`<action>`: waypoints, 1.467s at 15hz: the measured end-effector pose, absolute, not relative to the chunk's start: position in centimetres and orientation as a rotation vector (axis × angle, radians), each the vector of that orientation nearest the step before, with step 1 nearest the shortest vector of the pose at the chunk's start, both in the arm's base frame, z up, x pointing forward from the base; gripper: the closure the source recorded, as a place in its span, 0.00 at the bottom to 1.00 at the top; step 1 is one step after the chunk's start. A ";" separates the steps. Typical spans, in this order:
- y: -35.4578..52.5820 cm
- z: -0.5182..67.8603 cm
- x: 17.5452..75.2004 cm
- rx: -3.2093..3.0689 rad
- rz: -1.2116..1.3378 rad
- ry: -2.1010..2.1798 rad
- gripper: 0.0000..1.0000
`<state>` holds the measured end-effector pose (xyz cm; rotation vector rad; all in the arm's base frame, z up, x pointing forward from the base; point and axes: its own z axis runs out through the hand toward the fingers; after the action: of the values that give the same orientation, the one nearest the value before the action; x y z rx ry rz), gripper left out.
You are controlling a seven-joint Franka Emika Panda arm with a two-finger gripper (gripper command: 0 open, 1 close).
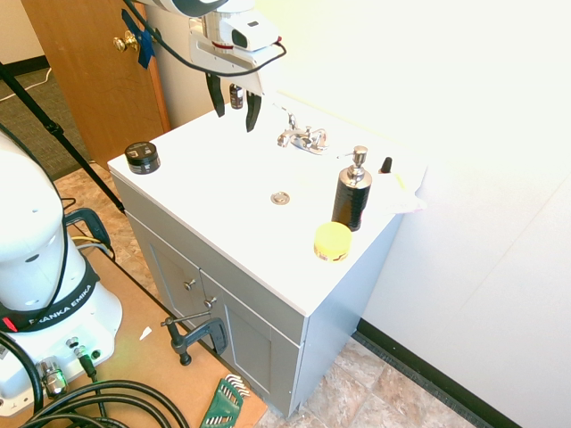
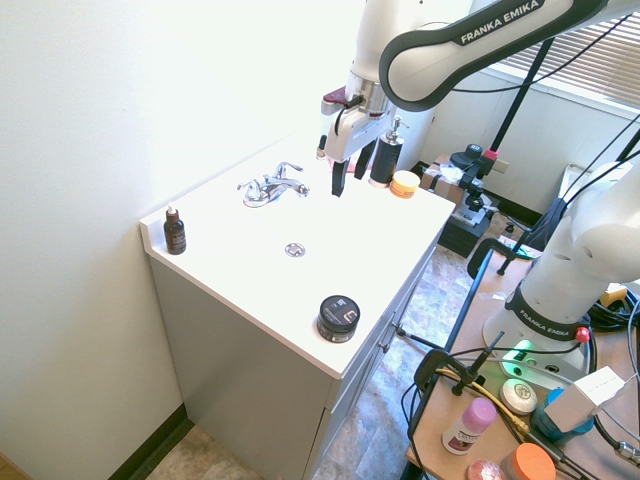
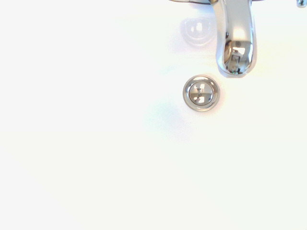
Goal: Turn off the cold water
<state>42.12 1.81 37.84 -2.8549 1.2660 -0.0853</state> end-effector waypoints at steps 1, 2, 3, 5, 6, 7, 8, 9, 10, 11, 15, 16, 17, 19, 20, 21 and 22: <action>1.8 37.8 42.1 -2.855 -0.085 1.266 0.00; 1.7 37.9 42.3 -2.849 -0.091 1.277 0.00; 1.5 37.9 42.9 -2.838 -0.103 1.295 0.00; 0.7 38.1 44.9 -2.809 -0.118 1.338 0.00; 0.2 37.9 46.2 -2.793 -0.145 1.373 0.00; -0.3 37.6 47.5 -2.783 -0.185 1.419 0.00; -0.9 37.2 48.9 -2.773 -0.230 1.467 0.00; -1.4 36.6 50.4 -2.759 -0.269 1.514 0.00; -1.9 35.9 51.8 -2.750 -0.292 1.555 0.00; -2.2 35.2 53.1 -2.744 -0.311 1.586 0.00; -3.1 33.0 56.2 -2.736 -0.357 1.659 0.00; -3.5 32.3 56.5 -2.739 -0.362 1.670 0.00; -3.8 31.6 56.7 -2.740 -0.362 1.678 0.00; -5.1 30.4 56.7 -2.742 -0.365 1.702 0.00; -5.9 29.8 56.7 -2.738 -0.363 1.720 0.00; -6.8 29.3 56.7 -2.730 -0.366 1.738 0.00; -7.6 28.9 56.7 -2.721 -0.370 1.753 0.00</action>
<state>56.70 -7.56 28.89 -2.7213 1.7534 -0.3704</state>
